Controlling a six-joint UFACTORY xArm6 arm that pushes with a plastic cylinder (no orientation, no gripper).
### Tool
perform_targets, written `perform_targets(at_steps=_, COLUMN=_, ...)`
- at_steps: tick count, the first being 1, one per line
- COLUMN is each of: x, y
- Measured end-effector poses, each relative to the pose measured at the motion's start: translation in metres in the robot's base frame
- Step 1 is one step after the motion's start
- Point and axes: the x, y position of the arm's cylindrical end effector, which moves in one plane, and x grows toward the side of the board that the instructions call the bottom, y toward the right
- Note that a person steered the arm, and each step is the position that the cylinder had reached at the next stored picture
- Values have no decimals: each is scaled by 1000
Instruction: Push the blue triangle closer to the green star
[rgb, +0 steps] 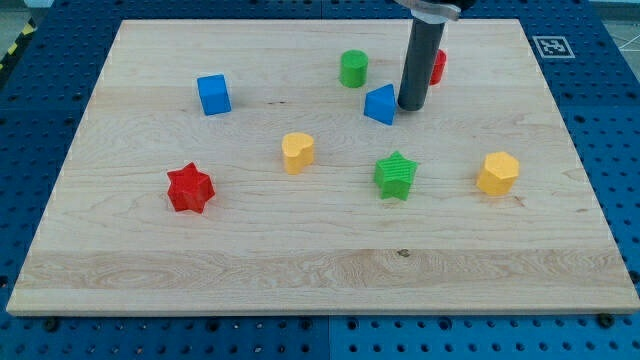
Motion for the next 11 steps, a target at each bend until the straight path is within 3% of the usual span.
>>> perform_targets(at_steps=2, x=-17, y=-41)
perform_targets(at_steps=4, x=-4, y=-93)
perform_targets(at_steps=10, x=34, y=-63)
perform_targets(at_steps=11, x=31, y=-106)
